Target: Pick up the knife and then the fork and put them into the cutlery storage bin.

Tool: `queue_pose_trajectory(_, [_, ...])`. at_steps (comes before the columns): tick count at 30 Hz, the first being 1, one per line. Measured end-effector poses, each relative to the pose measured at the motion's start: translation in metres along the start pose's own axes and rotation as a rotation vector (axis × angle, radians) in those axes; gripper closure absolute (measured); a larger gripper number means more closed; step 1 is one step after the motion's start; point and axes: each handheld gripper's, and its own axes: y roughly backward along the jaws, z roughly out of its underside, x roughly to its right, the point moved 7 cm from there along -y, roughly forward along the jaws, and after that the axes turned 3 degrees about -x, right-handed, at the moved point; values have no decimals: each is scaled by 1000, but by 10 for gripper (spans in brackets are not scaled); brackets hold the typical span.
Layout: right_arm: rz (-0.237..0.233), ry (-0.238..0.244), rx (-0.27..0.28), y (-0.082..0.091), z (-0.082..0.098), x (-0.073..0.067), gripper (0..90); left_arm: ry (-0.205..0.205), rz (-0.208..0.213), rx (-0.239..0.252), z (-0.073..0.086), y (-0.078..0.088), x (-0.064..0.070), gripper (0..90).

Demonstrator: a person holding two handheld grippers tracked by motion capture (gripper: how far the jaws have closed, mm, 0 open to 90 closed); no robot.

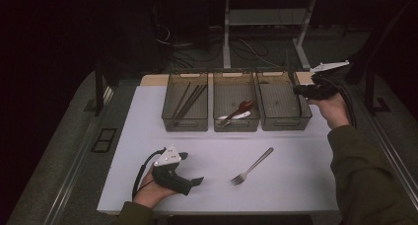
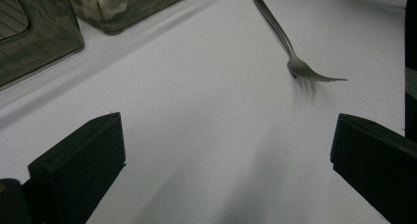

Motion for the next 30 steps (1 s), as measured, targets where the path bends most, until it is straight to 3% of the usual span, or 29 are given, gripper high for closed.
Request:
queue_pose_trajectory(15, [7,46,-173,-24,20,2,800,-3,3,-2,0,1,1,0])
queue_pose_trajectory(30, [-5,57,-290,-45,32,0,799,-7,8,1,-1,1,3,0])
